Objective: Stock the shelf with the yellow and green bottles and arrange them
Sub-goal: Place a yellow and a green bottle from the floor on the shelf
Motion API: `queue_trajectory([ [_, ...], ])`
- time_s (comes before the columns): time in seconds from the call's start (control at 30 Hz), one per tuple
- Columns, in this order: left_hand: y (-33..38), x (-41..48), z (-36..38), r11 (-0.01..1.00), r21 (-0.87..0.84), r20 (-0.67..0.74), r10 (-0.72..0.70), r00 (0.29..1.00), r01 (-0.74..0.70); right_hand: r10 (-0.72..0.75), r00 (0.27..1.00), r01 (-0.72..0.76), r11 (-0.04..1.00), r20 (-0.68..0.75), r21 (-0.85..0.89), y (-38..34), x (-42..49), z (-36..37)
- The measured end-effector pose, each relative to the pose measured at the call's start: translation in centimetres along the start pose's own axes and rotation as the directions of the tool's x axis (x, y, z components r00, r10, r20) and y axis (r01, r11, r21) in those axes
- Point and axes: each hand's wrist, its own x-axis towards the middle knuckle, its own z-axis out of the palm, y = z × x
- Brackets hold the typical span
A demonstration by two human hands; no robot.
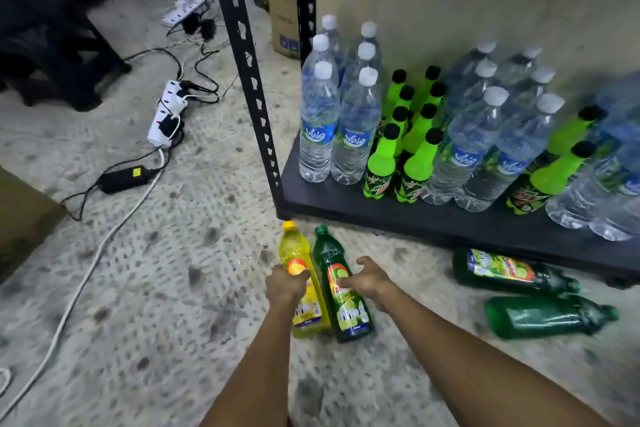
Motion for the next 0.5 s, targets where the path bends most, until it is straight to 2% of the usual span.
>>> queue_trajectory([
  [0.1,-0.5,2.7,0.9,0.988,0.156,0.004,-0.021,1.0,0.02,0.014,1.0,-0.014,0.997,0.0,-0.082,-0.1,2.1,1.4],
  [0.2,-1.3,4.2,1.8,0.977,0.214,0.039,-0.034,0.999,0.025,0.022,1.0,-0.025,0.989,-0.022,-0.145,0.4,3.5,2.5],
  [0.5,-2.1,5.2,2.4,0.988,0.156,0.079,-0.026,0.997,0.013,0.081,0.993,-0.09,0.991,-0.085,-0.104,0.4,5.2,3.2],
])
